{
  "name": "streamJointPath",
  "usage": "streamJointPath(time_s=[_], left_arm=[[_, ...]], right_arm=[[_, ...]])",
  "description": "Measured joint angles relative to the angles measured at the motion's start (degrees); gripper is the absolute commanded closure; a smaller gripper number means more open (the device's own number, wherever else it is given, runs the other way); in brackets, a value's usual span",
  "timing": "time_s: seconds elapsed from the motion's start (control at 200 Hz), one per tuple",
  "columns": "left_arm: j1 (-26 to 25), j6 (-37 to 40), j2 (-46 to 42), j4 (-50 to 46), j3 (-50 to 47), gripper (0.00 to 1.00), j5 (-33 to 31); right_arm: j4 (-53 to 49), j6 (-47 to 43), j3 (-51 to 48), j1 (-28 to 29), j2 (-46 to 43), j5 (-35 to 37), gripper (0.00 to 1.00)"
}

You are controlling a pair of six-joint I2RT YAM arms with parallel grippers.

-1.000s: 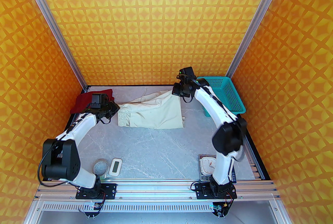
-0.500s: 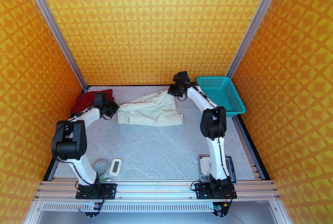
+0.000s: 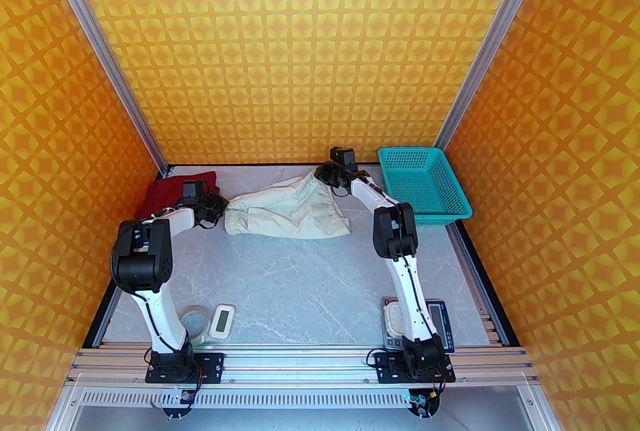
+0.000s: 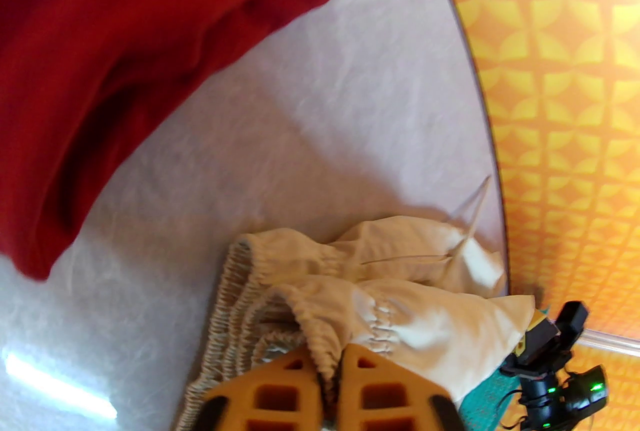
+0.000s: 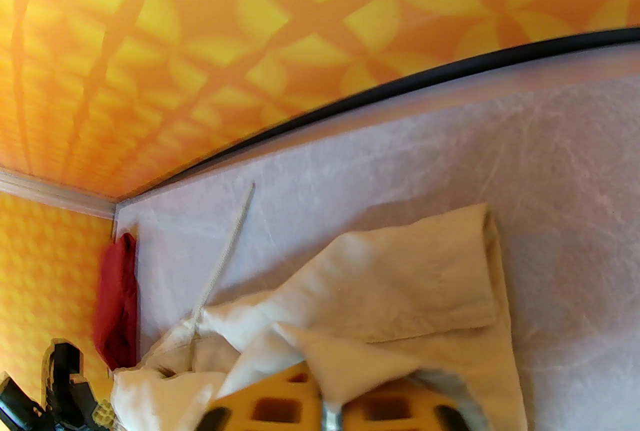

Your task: Fold and stack the mixed laundry pile

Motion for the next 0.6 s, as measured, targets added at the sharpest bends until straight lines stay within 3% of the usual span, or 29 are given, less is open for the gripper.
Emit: streamJointPath(time_s=[0.11,0.325,0.385,0.455,0.605], left_arm=[[0.3,-0.7,-0.3,3.8,-1.8,0.48,0.0],[0.5,0.6,-6.8,6.8,-5.9,0.49,-0.7],[0.5,2.6,-10.1,5.9,-6.0,0.53,-1.5],[0.0,6.1,-14.2,3.5,-5.9,0.7,-2.3],[-3.6,15.9,-19.0,-3.5,-3.8,0.88,-3.8]], right_arm=[[2.3,2.2,0.1,-0.7,0.2,-0.9,0.64],[3.9,2.8,-2.2,-1.3,-1.3,-2.1,0.64],[4.0,2.7,-5.6,-1.2,-3.6,-2.3,0.65],[4.1,1.9,-11.2,-1.0,-7.8,-2.3,0.67],[2.7,-1.9,-19.4,0.7,-16.3,-0.9,0.7]])
